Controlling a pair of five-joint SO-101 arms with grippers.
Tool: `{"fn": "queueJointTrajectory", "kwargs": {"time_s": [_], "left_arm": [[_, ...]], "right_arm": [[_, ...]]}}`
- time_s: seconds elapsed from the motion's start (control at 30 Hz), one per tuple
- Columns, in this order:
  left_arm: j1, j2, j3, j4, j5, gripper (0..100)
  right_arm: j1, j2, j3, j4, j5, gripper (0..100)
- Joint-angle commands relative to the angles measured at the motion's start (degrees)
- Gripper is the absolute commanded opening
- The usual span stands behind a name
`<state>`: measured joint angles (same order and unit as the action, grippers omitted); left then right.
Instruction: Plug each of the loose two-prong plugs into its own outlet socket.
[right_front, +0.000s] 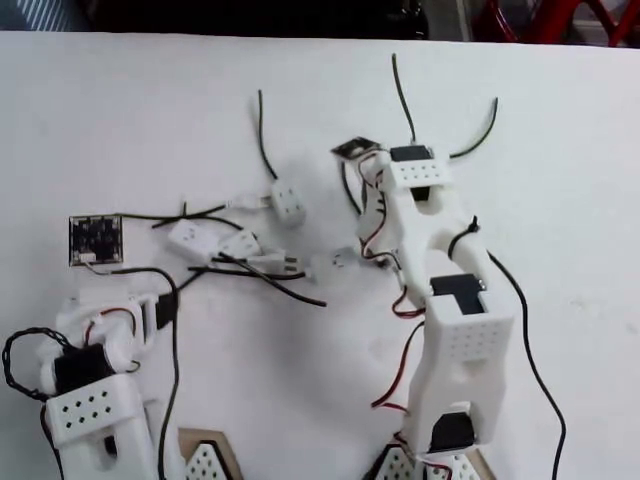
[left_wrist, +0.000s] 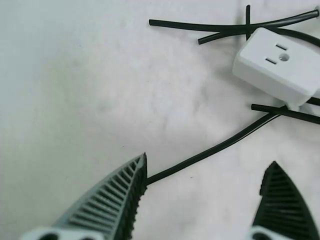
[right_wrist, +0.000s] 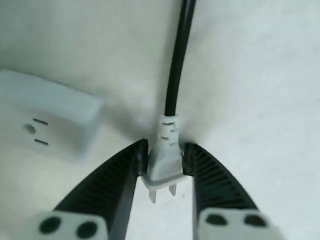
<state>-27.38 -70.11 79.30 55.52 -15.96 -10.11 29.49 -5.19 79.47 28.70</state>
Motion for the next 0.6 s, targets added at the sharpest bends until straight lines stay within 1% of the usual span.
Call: {"fn": "queueJointTrajectory", "kwargs": {"time_s": [0.0,0.17,0.57], "left_arm": [[-0.31,-0.92,-0.09,-1.23,0.35,35],[-0.31,-0.92,-0.09,-1.23,0.35,35],[-0.31,-0.92,-0.09,-1.23,0.35,35]], "right_arm": [[1.36,-3.47,-0.35,-1.63,-0.62,9.6],[1.54,-5.67,-0.35,1.54,-0.79,14.4],[3.30,-9.01,-0.09,0.48,-0.35,14.5]]}}
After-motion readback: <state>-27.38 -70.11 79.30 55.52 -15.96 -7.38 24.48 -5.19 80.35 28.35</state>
